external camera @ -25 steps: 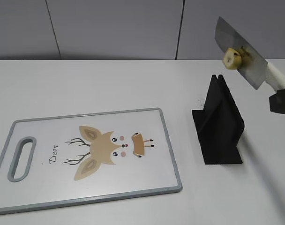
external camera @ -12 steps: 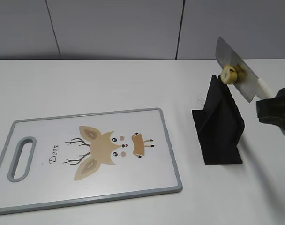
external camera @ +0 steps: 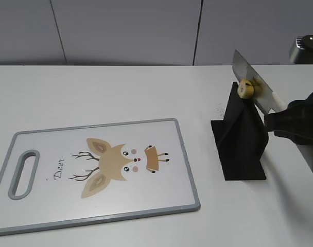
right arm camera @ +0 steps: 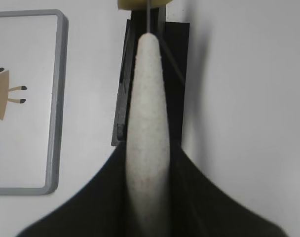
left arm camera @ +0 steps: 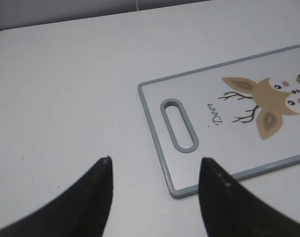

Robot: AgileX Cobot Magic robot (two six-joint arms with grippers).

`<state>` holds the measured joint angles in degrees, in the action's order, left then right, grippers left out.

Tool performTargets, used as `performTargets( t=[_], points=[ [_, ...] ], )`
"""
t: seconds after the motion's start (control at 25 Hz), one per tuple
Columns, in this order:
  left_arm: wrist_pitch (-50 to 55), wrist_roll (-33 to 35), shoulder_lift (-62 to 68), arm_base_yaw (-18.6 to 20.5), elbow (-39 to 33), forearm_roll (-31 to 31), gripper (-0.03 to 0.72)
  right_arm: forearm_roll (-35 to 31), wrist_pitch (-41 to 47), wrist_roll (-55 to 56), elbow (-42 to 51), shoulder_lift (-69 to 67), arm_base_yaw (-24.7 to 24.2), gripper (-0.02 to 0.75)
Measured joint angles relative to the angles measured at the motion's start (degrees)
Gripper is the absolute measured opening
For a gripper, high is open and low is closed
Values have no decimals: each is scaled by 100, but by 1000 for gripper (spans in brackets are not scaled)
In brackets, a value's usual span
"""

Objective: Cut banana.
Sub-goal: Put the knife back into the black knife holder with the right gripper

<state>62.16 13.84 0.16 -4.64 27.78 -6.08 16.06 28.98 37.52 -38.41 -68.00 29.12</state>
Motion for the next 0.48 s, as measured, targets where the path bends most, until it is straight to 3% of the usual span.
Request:
performTargets(
  t=[0.48],
  points=[
    [0,0,0,0,0,0,528,-300,-66,54,-5,-522,0,169]
  ],
)
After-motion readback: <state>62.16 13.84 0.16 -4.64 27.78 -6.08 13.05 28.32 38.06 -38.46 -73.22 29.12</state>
